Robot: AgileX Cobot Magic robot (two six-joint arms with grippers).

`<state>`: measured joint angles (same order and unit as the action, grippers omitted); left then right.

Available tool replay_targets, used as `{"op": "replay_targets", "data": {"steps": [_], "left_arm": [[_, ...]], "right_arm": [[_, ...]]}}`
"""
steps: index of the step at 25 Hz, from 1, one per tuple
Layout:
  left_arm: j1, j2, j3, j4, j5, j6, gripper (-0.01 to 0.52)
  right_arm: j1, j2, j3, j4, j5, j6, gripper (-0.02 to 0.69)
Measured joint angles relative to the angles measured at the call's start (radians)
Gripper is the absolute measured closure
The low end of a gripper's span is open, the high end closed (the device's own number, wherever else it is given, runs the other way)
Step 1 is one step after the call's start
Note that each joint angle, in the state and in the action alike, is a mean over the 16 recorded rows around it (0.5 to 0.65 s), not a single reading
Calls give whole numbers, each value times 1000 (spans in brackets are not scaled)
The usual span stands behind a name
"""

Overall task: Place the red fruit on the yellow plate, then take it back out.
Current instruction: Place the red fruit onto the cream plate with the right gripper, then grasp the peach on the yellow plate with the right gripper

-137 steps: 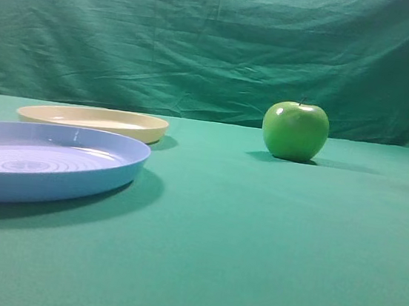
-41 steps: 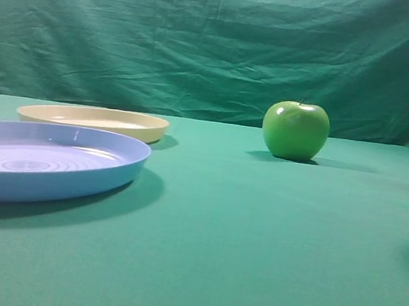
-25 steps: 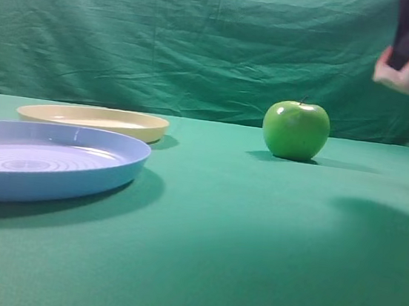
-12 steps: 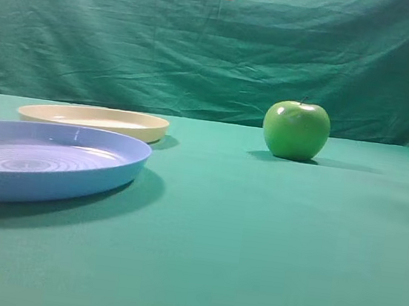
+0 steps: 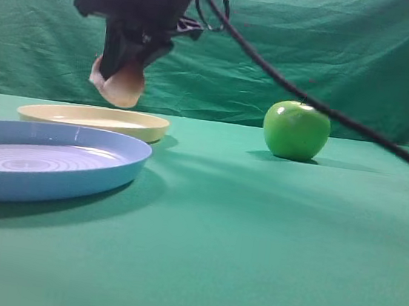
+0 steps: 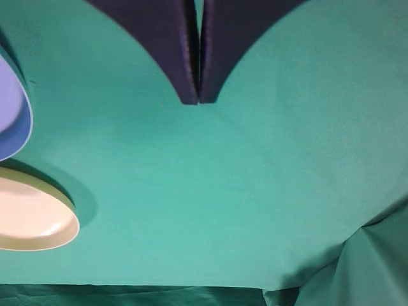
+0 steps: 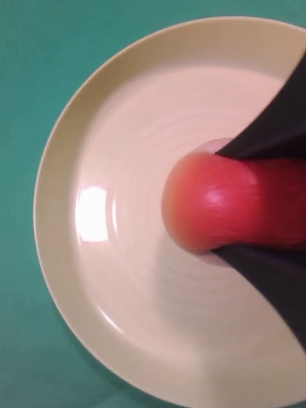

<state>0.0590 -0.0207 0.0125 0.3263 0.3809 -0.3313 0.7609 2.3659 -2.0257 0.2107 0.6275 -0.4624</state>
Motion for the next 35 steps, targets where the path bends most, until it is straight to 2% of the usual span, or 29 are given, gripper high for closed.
{"op": "replay_targets", "data": {"steps": [6,8,10,13,21,25,29,35], "left_arm": [[0,0,0,0,0,0,514],[0,0,0,0,0,0,514],[0,0,0,0,0,0,514],[0,0,0,0,0,1,514],[0,0,0,0,0,2,514],[0,0,0,0,0,2,514],[0,0,0,0,0,2,514],[0,0,0,0,0,2,514]], "right_arm": [[-1,-3,-14,-2,18,2,134],[-1,-20,-25,-10,50,13,102],[-1,-45,-37,-23,92,32,100],[-1,-97,-56,-53,171,77,172],[-2,-293,-95,-165,408,281,489],[-2,-401,-99,-204,502,375,612],[-2,-509,-92,-223,568,434,661],[-2,-692,-11,-221,619,460,665]]}}
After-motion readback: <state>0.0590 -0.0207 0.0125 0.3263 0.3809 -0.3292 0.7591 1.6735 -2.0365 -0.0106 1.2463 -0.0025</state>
